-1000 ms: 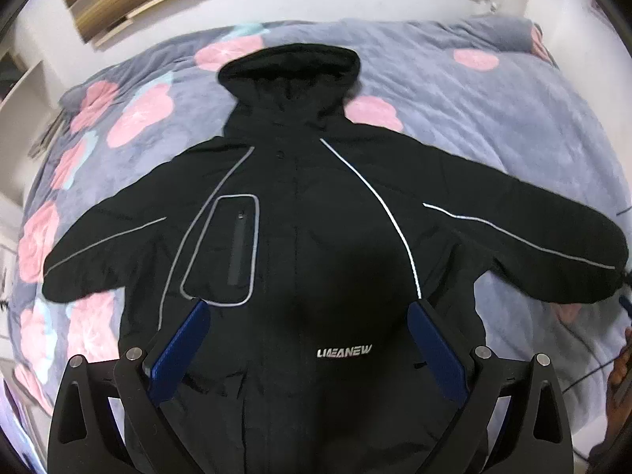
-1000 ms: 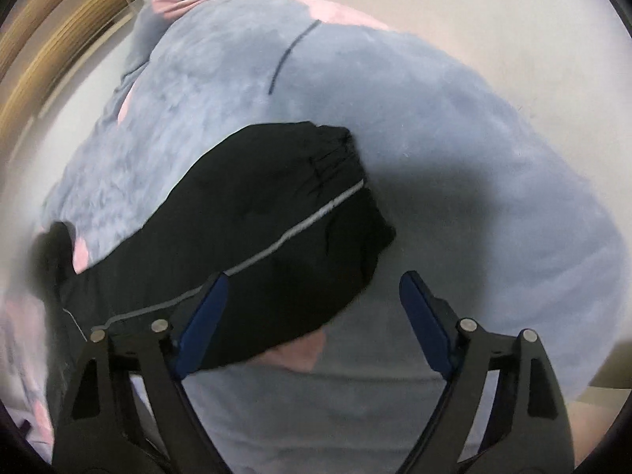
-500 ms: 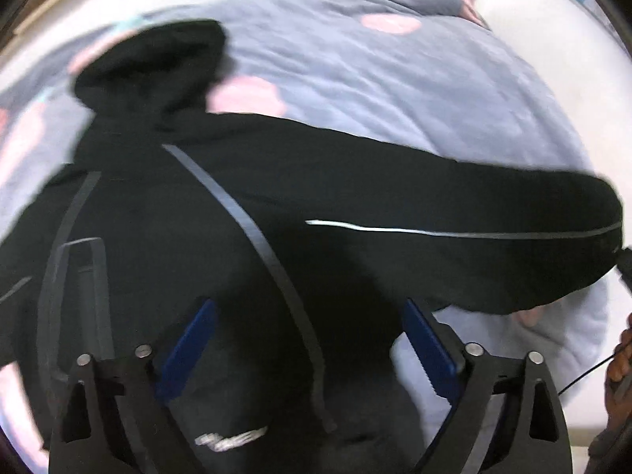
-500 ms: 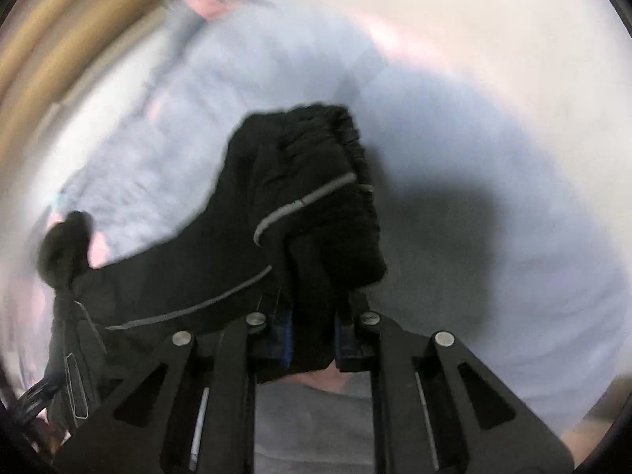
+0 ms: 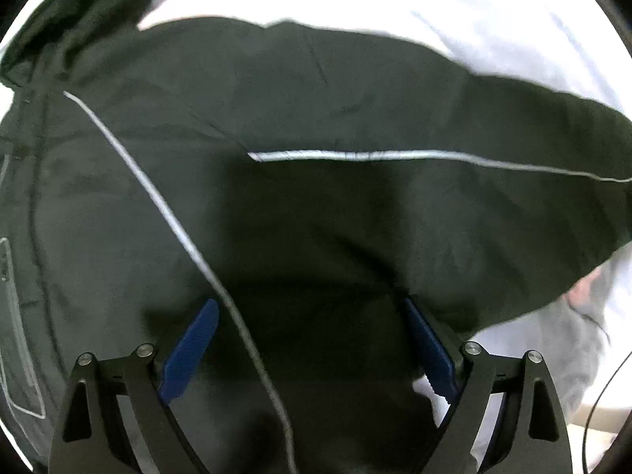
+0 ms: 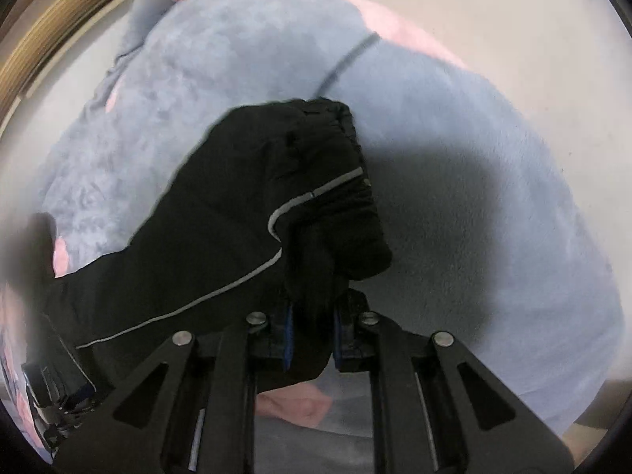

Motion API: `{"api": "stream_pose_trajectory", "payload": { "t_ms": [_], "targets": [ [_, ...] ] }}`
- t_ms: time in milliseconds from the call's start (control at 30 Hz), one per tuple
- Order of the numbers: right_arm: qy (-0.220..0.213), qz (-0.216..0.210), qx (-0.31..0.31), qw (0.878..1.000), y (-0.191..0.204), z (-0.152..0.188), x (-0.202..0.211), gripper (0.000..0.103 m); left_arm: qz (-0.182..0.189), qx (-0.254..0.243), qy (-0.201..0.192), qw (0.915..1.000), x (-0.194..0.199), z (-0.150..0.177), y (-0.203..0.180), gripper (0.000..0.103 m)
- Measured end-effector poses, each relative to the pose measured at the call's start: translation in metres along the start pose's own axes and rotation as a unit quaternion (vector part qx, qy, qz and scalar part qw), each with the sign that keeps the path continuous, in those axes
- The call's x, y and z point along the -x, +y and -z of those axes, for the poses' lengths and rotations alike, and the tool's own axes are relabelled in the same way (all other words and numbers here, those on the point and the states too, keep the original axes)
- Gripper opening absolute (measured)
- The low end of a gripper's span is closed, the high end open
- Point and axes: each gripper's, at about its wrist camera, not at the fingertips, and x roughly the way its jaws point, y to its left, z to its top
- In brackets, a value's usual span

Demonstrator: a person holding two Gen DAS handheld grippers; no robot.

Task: Fold large clothes
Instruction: 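Grasp the black jacket's sleeve cuff with the right gripper and lift, then fold the held sleeve across the jacket body and open the right gripper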

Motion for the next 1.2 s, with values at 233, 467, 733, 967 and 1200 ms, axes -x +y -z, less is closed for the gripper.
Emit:
{"api": "stream_pose_trajectory", "payload": {
  "t_ms": [233,467,733,967,1200],
  "targets": [
    [-0.044,-0.056,0.093,0.993,0.079,0.020,0.058,0.011,-0.015,0.017,-0.072,0.9972,0.083,0.033,0.030,0.093],
    [-0.061,-0.129,0.231,0.962,0.215,0.084,0.105,0.011,-0.059,0.094,-0.130,0.9852,0.172,0.110,0.120,0.093],
    [-0.053,-0.156,0.317,0.934,0.358,0.155,0.117,0.011,-0.107,0.182,-0.165,0.9634,0.239,0.222,0.240,0.093],
    [-0.046,-0.163,0.377,0.911,0.471,0.220,0.116,0.011,-0.124,0.236,-0.179,0.9471,0.274,0.299,0.322,0.093],
    [-0.001,-0.141,0.437,0.888,0.566,0.289,0.077,0.011,-0.134,0.252,-0.174,0.9425,0.278,0.325,0.377,0.093]
  ]
}}
